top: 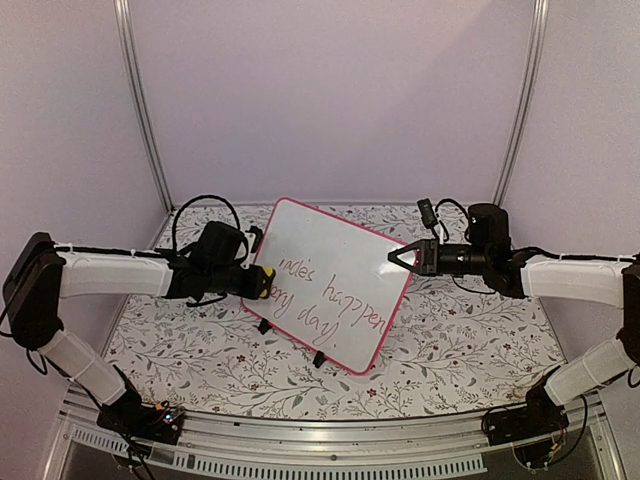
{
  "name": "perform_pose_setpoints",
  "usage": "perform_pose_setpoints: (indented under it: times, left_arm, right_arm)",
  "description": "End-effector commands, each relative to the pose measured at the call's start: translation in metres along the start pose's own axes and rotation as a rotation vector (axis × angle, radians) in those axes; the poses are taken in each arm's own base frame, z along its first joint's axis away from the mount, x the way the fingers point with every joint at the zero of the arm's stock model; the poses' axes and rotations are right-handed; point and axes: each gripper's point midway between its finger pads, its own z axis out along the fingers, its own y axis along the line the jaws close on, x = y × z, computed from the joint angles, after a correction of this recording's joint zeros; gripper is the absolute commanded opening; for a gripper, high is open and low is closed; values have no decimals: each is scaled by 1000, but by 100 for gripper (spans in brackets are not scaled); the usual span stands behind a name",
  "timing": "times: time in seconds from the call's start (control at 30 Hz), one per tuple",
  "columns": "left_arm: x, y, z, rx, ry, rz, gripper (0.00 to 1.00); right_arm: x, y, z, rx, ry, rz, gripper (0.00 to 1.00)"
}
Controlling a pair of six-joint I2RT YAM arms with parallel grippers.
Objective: Erase the whiteboard
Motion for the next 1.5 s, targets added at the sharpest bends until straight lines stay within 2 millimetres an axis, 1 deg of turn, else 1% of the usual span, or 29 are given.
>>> perform_pose_setpoints:
  times: [0.0,0.1,0.2,0.23,0.3,0.37,0.47,0.57,0.63,0.8,0.83,0.9,1.0,1.1,1.17,1.27,1.47]
  left_arm:
    - [14,-3,3,5,44,-7,0]
    - [-2,-9,7,7,25,14,0]
    - [-23,-18,12,16,2,38,0]
    - [-34,-22,12,23,-15,46,0]
    - [-46,-26,16,24,-26,60,0]
    - [-55,-30,19,25,-33,73,0]
    - [-61,-33,21,28,-34,81,0]
    - [-57,-35,21,34,-28,79,0]
    - [-47,-34,21,34,-10,73,0]
    - [-12,-30,17,25,41,59,0]
    - [-2,-28,17,22,57,54,0]
    - [8,-25,13,20,67,42,0]
    - [16,-22,9,18,74,35,0]
    - [16,-21,9,13,73,41,0]
    - [10,-21,10,8,61,55,0]
    - [-8,-22,12,3,17,70,0]
    - [-64,-26,16,27,-70,86,0]
  right_arm:
    - [94,-20,5,22,296,67,0]
    - [94,-20,5,22,294,66,0]
    - [93,-19,4,22,294,66,0]
    - [93,-19,4,22,292,63,0]
    - [93,-18,3,23,290,61,0]
    - [92,-17,2,22,287,58,0]
    - [93,-17,2,21,286,59,0]
    - [92,-16,2,18,285,56,0]
    - [92,-16,2,16,284,57,0]
    - [92,-16,3,12,286,58,0]
    - [92,-16,3,11,286,59,0]
    - [93,-17,3,12,287,61,0]
    - [93,-17,4,12,287,62,0]
    - [94,-18,4,12,290,65,0]
    - [94,-18,4,11,289,64,0]
    - [94,-18,4,12,290,64,0]
    - [95,-18,3,15,291,66,0]
